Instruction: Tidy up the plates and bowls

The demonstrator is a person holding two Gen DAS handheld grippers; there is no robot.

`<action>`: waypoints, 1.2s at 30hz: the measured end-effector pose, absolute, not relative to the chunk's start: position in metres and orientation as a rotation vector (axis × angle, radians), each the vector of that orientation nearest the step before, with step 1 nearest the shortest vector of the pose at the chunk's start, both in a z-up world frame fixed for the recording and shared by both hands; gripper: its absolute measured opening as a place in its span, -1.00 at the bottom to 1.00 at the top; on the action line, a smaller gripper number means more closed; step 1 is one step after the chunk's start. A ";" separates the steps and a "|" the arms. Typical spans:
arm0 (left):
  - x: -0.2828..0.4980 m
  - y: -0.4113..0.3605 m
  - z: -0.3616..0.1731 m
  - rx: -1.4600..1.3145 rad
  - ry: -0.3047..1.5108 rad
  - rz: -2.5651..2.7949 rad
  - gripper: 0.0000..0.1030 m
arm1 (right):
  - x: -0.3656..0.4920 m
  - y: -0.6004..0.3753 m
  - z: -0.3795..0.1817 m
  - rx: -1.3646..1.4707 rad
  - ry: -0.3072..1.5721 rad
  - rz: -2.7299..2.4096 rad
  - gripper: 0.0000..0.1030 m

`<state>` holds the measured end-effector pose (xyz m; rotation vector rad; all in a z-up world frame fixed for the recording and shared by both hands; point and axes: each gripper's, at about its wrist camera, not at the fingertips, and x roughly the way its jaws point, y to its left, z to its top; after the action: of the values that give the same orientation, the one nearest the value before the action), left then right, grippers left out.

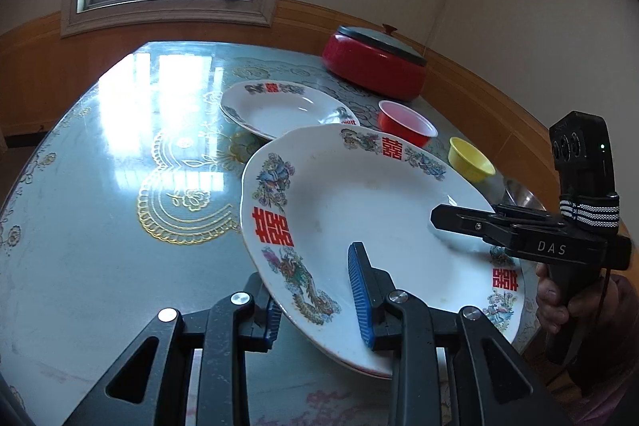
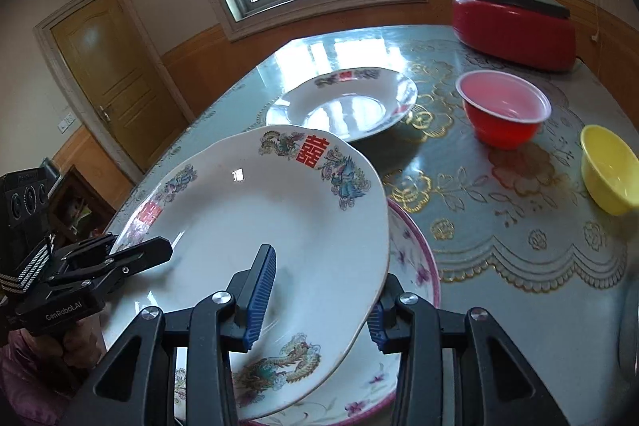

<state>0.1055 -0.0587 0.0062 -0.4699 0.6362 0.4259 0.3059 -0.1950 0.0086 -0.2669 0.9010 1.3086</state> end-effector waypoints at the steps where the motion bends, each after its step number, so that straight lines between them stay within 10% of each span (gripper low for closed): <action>1: 0.108 -0.060 0.003 -0.469 0.647 0.418 -0.40 | 0.308 -0.198 0.005 -0.271 0.911 1.293 -0.21; 36: 0.128 -0.074 -0.021 -0.459 0.799 0.364 -0.26 | 0.328 -0.220 -0.017 -0.222 1.006 1.208 -0.21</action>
<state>0.1281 -0.0737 -0.0213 -0.4585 0.7990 0.3639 0.3281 -0.2197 -0.0174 -0.2220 1.0061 1.2075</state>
